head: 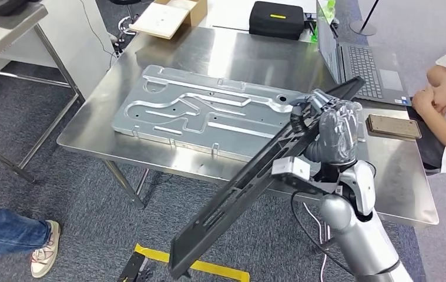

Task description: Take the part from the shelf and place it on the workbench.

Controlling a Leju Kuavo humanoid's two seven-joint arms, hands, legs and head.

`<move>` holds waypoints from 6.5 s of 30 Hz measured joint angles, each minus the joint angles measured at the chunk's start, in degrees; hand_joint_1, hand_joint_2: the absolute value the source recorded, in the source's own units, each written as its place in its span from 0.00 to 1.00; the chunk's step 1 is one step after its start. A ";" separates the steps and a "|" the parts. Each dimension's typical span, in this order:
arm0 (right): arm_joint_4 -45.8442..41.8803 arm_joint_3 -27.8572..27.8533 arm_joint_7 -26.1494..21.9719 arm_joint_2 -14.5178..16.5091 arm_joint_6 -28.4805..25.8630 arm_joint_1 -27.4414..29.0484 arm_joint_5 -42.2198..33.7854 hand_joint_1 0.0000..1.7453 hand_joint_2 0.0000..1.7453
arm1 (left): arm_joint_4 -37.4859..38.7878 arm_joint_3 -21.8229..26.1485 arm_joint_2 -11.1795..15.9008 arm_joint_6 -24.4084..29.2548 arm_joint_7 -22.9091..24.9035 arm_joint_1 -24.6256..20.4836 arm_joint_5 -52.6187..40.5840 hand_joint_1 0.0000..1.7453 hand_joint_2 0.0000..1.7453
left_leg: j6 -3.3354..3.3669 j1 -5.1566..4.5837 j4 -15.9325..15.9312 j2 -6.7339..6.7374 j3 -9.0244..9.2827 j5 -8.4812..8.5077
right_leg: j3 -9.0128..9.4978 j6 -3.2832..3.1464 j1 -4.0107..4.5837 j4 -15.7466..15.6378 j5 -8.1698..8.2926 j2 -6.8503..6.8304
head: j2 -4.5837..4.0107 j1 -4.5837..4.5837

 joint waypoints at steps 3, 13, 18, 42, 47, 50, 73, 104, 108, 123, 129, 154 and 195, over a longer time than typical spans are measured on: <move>1.20 -0.89 0.60 -0.19 0.68 -0.60 -0.30 1.00 1.00 | 0.00 0.04 0.05 -0.29 0.26 0.04 0.48 0.00 1.00 | -0.89 0.01 1.72 -0.21 -0.72 -1.58 | 0.33 -0.69 -0.59 -0.95 0.52 -0.01 | 0.00 -0.01; 3.48 -2.14 0.70 -0.38 0.98 -1.16 -0.65 1.00 1.00 | 0.37 0.21 0.28 -2.72 -0.03 0.47 0.70 0.00 1.00 | -2.05 1.00 6.44 -0.47 -2.98 -1.42 | 0.20 -0.48 -0.82 -0.04 -0.03 0.69 | 0.00 -0.02; 3.54 -2.77 0.68 -0.77 0.95 -1.25 -0.48 1.00 1.00 | 0.41 0.20 0.31 -2.99 -0.32 0.58 0.72 0.00 1.00 | -0.67 0.79 0.80 -0.69 -0.56 -0.35 | -0.38 1.00 -0.73 0.60 -0.32 0.99 | 0.00 0.00; 3.63 -4.05 0.62 -1.59 0.79 -0.15 -0.32 1.00 1.00 | 0.46 0.21 0.26 -3.27 -0.47 0.63 0.75 0.00 1.00 | -1.88 0.61 14.03 -0.50 -7.40 -4.54 | 0.53 -1.37 -0.40 -0.42 -0.01 0.85 | 0.00 -0.07; 3.65 -4.38 0.74 -1.66 0.74 -0.02 -0.27 1.00 1.00 | 0.48 0.21 0.36 -3.27 -0.46 0.45 0.64 0.00 1.00 | -0.73 0.23 0.75 -0.59 -1.92 1.42 | 1.37 -0.39 -0.04 0.07 -1.33 1.19 | 0.00 -0.04; 3.57 -4.83 0.81 -1.82 0.75 0.09 -0.14 1.00 1.00 | 0.48 0.21 0.34 -3.27 -0.47 0.38 0.57 0.00 1.00 | -0.05 0.55 -0.31 -0.61 -1.21 1.45 | 1.23 0.55 -0.17 0.75 -2.03 1.07 | 0.00 -0.03; 3.50 -5.86 1.59 -2.62 2.20 0.88 0.03 1.00 1.00 | 0.48 0.24 0.25 -2.20 -0.93 0.62 0.71 0.00 1.00 | -1.73 0.85 12.03 -0.60 -5.54 -3.95 | -0.66 -1.23 -0.40 0.87 0.06 0.66 | 0.00 -0.02; 4.04 -7.35 3.37 -3.48 4.29 1.65 -0.69 1.00 1.00 | 0.48 0.31 0.02 -1.51 -1.71 0.68 0.06 0.00 1.00 | -1.31 0.84 9.93 -0.70 -4.31 -3.66 | -1.12 -1.08 -0.42 0.74 0.93 0.53 | 0.00 0.07; 5.75 -7.72 6.79 -3.80 11.05 0.02 -7.99 1.00 1.00 | 0.49 0.38 0.12 -1.18 -2.14 0.67 0.07 0.00 1.00 | -0.39 -0.01 0.54 -0.71 -0.85 -0.43 | -1.32 -0.46 -0.39 0.77 1.13 0.63 | 0.00 0.08; 18.71 -8.93 11.06 -8.59 21.67 -14.55 -23.65 1.00 1.00 | 1.18 0.91 0.46 -1.21 -3.55 1.29 0.07 0.00 1.00 | -0.30 0.10 -0.02 -0.79 -0.95 1.34 | -0.66 1.22 -1.03 0.67 0.39 0.33 | 0.00 0.09; 20.52 -8.61 11.77 -8.74 21.92 -15.80 -24.67 1.00 1.00 | 1.37 0.98 0.73 -1.14 -3.56 1.37 0.07 0.00 1.00 | -1.71 0.32 7.52 -0.82 -4.40 -3.32 | -0.56 -0.71 -1.26 -0.01 0.88 0.24 | 0.00 0.07; 34.86 -3.54 14.06 -9.38 29.83 -24.26 -29.31 0.00 0.50 | 2.20 3.46 1.91 0.65 -3.29 1.85 0.81 0.00 0.00 | -0.60 0.14 0.30 -1.00 -1.48 1.24 | -1.87 1.32 -1.20 1.10 0.94 0.28 | 0.00 0.08; 51.35 6.52 16.71 -10.39 38.78 -37.94 -31.89 0.00 1.00 | 2.77 4.93 1.93 0.56 -3.79 2.30 0.38 0.00 0.00 | -1.96 0.49 11.37 -0.94 -7.04 -2.00 | -1.02 -0.79 -1.06 0.56 0.90 0.37 | 0.00 0.05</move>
